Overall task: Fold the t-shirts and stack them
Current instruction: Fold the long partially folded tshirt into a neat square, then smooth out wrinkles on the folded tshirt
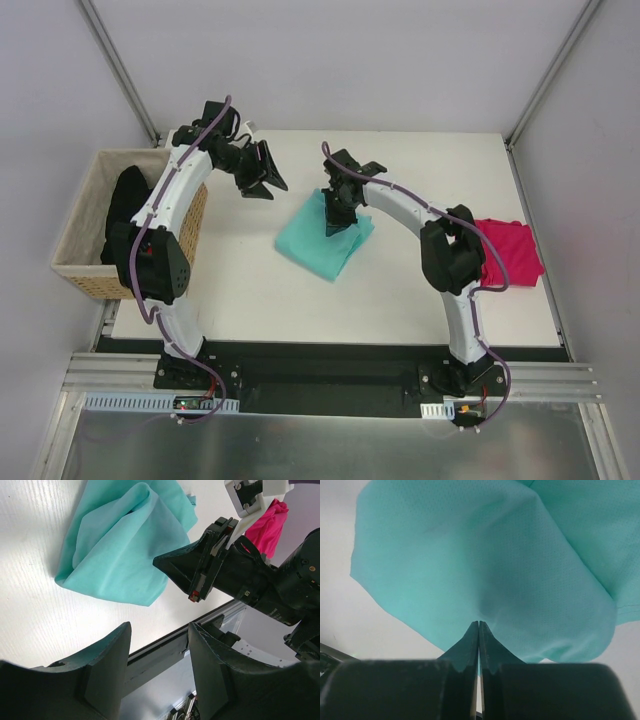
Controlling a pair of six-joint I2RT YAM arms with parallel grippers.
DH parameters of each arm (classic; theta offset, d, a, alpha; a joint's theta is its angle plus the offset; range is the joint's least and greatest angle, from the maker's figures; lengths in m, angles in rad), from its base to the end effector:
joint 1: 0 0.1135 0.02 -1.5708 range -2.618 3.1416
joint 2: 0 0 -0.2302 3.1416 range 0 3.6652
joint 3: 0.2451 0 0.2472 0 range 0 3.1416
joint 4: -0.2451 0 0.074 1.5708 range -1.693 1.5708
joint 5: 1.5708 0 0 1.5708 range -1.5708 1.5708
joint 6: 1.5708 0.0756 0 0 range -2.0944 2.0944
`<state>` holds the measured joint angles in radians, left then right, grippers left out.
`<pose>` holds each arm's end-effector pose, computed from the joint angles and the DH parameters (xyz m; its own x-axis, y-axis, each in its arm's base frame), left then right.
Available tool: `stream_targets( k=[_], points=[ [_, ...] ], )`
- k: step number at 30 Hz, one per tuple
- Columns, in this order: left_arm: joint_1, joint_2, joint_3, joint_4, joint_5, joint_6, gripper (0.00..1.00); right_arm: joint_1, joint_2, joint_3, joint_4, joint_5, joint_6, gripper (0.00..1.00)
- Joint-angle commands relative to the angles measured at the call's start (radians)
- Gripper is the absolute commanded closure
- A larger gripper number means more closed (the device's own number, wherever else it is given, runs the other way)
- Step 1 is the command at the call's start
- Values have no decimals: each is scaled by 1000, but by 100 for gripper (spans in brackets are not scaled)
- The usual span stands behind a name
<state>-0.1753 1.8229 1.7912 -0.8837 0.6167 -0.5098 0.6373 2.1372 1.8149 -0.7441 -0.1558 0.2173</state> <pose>0.3879 -0.1131 0.2812 -0.9202 -0.2413 -0.3082 0.0462 0.7150 -0.6976 0.3642 0.2842 0.1585 -0.8268 -0.3471 -0.4426 -0.4811 0.8440 0.2368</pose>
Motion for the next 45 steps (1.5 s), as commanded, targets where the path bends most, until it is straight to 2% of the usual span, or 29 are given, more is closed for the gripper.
stream_targets(
  k=[1, 12, 19, 26, 39, 45],
  points=[
    [2, -53, -33, 5, -25, 21, 51, -4, -29, -31, 31, -11, 66, 99],
    [2, -57, -70, 9, -45, 19, 51, -10, -60, -147, 14, 32, 85, 99],
    [-56, 58, -52, 9, -11, 34, 51, -19, -53, -155, 2, 42, 63, 99],
    [-145, 176, 57, 5, 32, 28, 51, -28, -13, -97, -34, 41, 42, 99],
    [-164, 338, 191, -26, 86, 37, 51, -36, 99, 99, -135, 35, -6, 99],
    [-167, 415, 255, -26, 112, 36, 51, -34, 55, 106, -164, 88, -16, 90]
  ],
)
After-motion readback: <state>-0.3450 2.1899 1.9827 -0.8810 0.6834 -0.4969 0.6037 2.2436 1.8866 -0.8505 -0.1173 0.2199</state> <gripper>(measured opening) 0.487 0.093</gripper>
